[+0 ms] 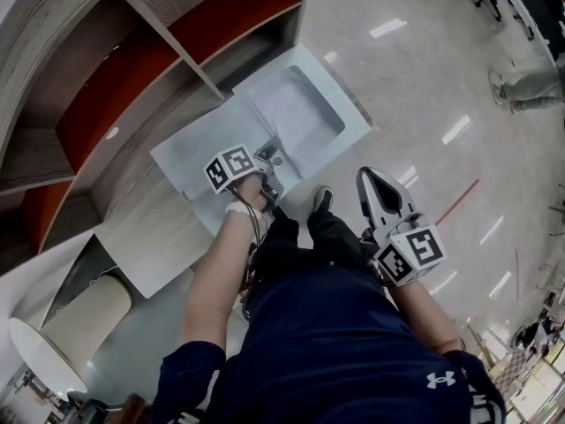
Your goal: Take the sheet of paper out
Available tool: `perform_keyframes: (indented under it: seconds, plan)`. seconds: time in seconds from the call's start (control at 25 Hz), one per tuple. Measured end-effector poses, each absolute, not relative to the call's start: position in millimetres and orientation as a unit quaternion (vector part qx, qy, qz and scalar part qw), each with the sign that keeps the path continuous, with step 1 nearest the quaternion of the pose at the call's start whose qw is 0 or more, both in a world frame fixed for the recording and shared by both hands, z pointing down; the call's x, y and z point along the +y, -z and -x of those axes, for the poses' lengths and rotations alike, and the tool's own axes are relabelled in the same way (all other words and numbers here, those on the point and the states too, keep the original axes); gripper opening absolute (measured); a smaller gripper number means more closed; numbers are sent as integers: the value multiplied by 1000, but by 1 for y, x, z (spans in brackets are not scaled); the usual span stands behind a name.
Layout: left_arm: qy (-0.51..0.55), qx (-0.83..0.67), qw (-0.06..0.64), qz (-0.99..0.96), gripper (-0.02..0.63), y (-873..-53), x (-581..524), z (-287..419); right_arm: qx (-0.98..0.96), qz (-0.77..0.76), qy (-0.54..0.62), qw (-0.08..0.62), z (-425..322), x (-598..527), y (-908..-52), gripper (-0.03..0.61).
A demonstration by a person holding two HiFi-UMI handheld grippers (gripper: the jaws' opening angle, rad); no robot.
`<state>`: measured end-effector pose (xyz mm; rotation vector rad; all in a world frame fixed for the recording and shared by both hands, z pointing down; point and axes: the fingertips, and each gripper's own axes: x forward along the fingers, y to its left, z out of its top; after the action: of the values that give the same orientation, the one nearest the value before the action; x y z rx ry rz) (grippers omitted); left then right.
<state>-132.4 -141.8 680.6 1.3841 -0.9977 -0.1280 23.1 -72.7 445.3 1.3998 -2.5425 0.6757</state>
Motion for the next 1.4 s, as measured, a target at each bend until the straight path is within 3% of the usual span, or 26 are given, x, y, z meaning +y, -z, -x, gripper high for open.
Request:
perform_keyframes:
  seconds: [0.32,0.8,1.4]
  plan:
    - [-4,-480,643,-596,186,-721,-147,129,-855,-436,-269,79,-38,-82,-478,12]
    - [-76,-498,631,-590,175,-736,-153,115,-845,-434,-305,61,-70,-101,-493,12]
    - [-40,-467,628,-621,161,-724,-167,88,-834,-441,-326,59,-86,-105,-501,12]
